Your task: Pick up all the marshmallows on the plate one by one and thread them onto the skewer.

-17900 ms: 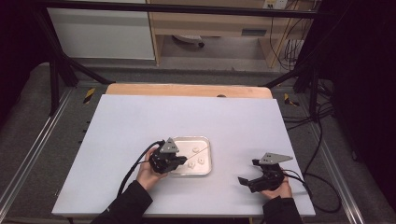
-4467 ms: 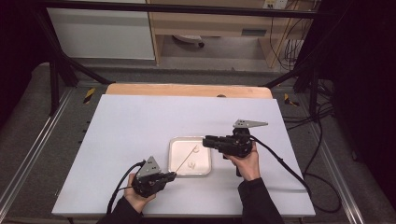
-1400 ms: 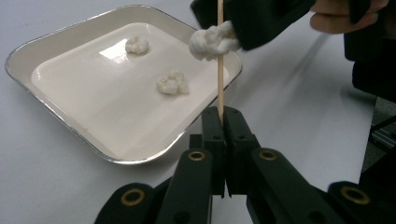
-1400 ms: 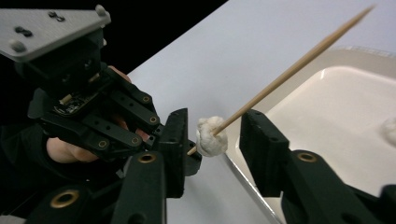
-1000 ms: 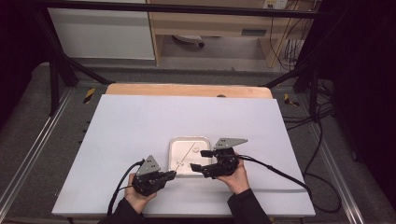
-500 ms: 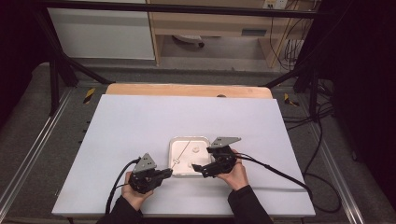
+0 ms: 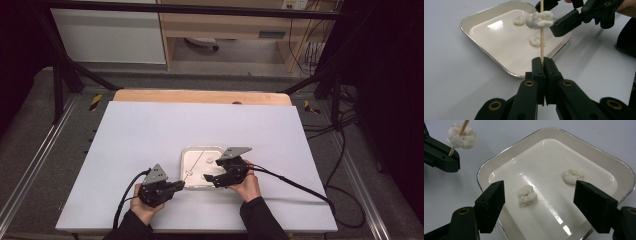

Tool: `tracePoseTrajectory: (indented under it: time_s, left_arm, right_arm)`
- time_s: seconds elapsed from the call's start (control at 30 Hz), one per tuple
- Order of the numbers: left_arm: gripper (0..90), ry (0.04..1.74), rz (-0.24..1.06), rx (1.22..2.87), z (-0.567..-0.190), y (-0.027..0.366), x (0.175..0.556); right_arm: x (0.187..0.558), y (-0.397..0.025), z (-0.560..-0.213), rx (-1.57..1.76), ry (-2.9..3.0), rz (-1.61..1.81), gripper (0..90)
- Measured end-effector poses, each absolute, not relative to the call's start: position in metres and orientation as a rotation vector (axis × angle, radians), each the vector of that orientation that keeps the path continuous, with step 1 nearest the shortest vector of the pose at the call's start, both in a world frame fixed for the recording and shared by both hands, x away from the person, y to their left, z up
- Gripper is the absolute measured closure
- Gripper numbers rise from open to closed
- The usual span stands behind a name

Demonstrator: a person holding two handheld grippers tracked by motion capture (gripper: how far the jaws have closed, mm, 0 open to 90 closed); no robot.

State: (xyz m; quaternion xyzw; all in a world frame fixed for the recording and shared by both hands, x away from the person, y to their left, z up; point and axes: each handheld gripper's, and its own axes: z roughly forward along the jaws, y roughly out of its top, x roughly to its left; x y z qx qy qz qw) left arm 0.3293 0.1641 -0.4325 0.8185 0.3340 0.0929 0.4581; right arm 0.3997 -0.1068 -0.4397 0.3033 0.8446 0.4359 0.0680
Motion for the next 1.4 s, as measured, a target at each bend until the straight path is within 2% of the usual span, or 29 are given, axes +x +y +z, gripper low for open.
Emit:
tracePoseTrajectory:
  time_s: [0.13, 0.53, 0.9, 1.4]
  left_arm:
    - [88.6, 0.823, 0.229, 2.016, -0.432, 0.164, 0.329]
    - [88.6, 0.820, 0.228, 2.019, -0.433, 0.164, 0.329]
    - [88.6, 0.821, 0.227, 2.019, -0.433, 0.163, 0.329]
    - [88.6, 0.813, 0.229, 2.021, -0.433, 0.163, 0.328]
  right_arm:
    - [0.400, -0.099, -0.441, 0.869, 2.565, 1.272, 30.8]
    - [0.400, -0.083, -0.448, 0.787, 2.615, 1.188, 53.0]
    - [0.398, -0.082, -0.451, 0.747, 2.614, 1.161, 66.5]
    - [0.397, -0.084, -0.446, 0.794, 2.604, 1.195, 70.8]
